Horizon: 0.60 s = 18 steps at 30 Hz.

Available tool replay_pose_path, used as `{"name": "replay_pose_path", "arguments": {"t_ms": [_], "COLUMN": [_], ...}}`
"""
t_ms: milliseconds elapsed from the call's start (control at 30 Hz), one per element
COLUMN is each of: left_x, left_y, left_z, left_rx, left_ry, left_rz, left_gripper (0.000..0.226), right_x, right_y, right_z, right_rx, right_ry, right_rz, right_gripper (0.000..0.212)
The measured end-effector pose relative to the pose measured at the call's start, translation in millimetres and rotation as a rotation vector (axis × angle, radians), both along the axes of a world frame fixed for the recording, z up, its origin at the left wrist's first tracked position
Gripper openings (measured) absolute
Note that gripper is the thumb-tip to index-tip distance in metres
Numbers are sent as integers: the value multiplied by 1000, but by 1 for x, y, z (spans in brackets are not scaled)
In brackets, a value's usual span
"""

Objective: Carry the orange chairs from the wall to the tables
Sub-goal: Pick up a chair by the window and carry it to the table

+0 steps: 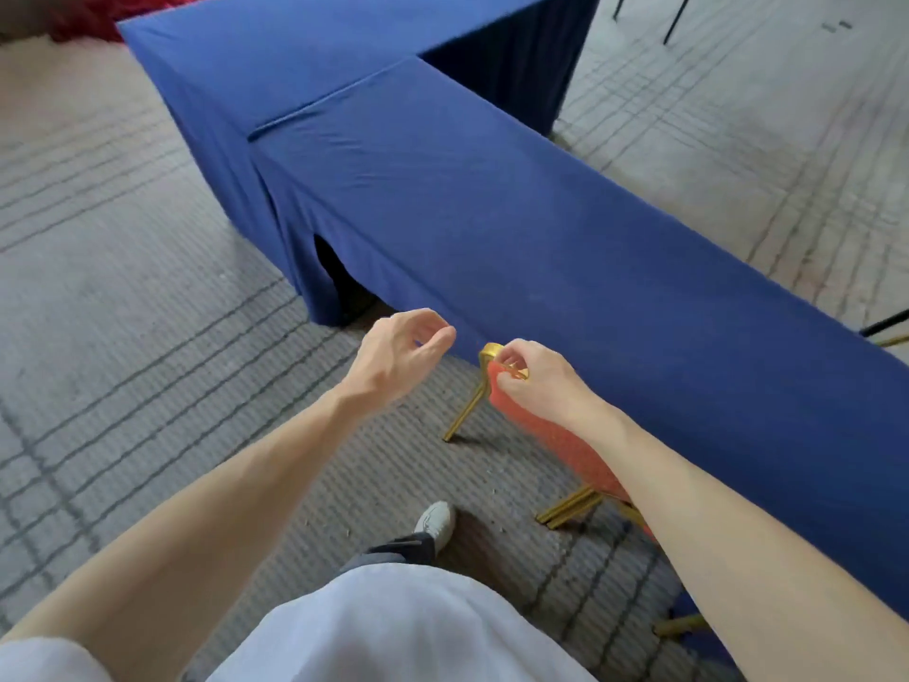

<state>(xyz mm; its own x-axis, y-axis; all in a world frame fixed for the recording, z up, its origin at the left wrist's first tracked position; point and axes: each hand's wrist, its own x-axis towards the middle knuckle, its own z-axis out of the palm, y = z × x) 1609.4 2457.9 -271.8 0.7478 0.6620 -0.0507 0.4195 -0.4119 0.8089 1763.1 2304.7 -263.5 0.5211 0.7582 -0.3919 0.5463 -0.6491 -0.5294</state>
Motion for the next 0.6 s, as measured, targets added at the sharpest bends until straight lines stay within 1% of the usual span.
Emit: {"name": "replay_pose_path", "arguments": {"t_ms": [67,133,233,300,333,433,500,600], "left_x": [-51,-102,-187,-224,-246,-305,-366,-447], "left_y": [12,25,34,37,39,48,55,68], "left_z": [3,8,25,42,52,78,92,113], "left_rx": [3,23,80,112,122,44,22,18], "left_ry": [-6,14,27,35,31,-73,-133,-120], "left_rz": [153,287,500,550,585,699,799,892], "left_gripper": [17,20,42,55,58,52,51,56], "right_x": [-25,-52,-110,-142,-163,-226,-285,-371], "right_y": [25,53,91,108,117,149,178,219], "right_z": [4,10,25,37,45,65,83,114], "right_rx": [101,181,278,319,331,382,403,426], "right_ry": [48,51,105,146,163,206,211,263], "right_rz": [100,199,315,360,399,505,607,736], "right_gripper": [24,23,23,23,23,21,20,24]}}
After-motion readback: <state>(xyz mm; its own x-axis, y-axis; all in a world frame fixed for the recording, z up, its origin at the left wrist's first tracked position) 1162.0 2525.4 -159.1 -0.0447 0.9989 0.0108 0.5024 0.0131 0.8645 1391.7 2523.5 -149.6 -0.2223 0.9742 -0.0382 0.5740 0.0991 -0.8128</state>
